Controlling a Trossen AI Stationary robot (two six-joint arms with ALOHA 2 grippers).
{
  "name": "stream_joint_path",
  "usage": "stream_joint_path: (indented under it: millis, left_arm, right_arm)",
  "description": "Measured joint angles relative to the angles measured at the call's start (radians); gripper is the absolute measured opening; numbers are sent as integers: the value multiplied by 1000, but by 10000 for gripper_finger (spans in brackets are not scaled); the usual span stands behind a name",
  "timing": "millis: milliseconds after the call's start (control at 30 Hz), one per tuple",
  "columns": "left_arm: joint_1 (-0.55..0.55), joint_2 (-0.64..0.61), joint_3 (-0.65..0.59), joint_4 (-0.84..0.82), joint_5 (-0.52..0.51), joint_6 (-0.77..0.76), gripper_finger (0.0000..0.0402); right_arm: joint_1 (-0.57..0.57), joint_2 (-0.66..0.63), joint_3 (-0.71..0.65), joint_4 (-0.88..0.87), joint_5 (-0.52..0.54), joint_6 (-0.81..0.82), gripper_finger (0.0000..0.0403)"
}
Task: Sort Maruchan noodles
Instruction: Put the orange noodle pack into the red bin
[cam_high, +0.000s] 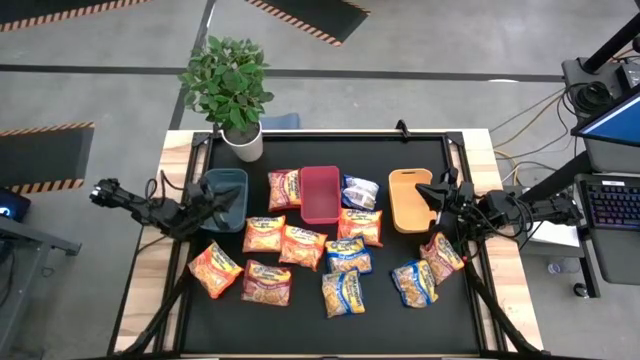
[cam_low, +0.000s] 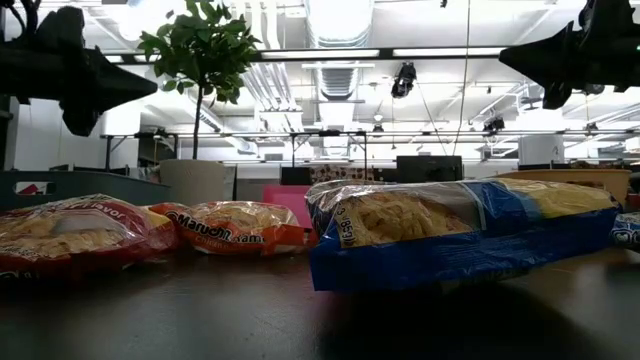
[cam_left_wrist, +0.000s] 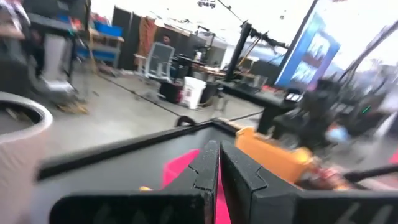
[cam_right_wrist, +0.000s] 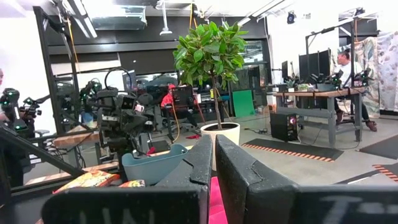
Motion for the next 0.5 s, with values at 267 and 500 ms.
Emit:
stream_joint_path:
  millis: [267, 500]
  left_arm:
    - [0, 0, 0, 198, 264, -3, 0]
    - [0, 5, 0, 401, 496, 37, 0]
  right_arm:
    - [0, 0, 0, 4, 1, 221, 13]
    - [0, 0, 6, 89, 20, 258, 13]
